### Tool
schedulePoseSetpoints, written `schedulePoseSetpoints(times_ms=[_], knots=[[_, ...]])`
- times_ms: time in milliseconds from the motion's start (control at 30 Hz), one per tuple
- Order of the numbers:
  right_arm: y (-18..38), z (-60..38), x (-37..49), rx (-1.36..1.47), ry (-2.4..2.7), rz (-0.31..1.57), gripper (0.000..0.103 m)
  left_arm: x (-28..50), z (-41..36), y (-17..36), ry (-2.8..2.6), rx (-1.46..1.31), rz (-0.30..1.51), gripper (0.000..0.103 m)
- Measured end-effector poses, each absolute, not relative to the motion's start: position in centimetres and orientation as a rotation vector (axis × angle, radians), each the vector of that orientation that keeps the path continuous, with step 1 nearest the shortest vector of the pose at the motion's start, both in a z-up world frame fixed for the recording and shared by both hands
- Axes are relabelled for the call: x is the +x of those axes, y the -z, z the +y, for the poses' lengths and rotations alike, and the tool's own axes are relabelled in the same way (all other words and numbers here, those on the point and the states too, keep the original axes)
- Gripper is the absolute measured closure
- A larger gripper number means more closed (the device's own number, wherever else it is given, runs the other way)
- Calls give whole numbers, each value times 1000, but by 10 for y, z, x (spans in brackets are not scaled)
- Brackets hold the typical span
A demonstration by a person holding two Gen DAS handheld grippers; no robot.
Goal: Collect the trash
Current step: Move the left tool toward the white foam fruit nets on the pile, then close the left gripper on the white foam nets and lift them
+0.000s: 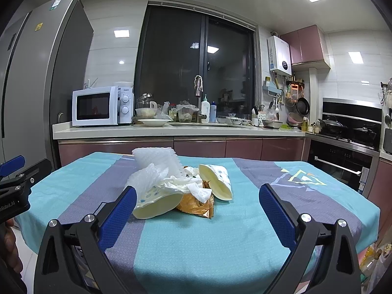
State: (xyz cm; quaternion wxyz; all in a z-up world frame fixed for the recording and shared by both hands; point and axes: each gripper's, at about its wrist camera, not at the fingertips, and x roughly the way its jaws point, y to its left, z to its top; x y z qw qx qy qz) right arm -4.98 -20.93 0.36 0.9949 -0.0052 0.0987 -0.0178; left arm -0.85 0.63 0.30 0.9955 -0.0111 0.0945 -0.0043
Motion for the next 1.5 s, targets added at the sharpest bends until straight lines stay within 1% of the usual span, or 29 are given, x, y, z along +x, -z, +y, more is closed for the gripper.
schedulePoseSetpoints(times_ms=[400,600,700,1033,1200,1367,1467,1500], knots=[[-6,-211,-51,-12,41,188,7,-8,3,-3,37,-46,177,5],[-7,-214,-48,-13,50,184,7,4,-3,-3,80,-52,203,5],[-8,-216,-44,-13,57,181,7,14,-16,-4,113,6,217,5],[-10,-235,-33,10,89,195,7,83,-90,11,207,374,338,5],[-8,-242,-23,4,88,208,7,110,-116,23,222,452,382,5],[-9,-244,-6,0,51,222,7,129,-125,32,215,452,422,6],[-13,-244,9,-11,7,233,7,137,-127,34,204,452,436,9],[-15,-244,14,-23,-7,233,7,141,-129,35,203,452,441,12]])
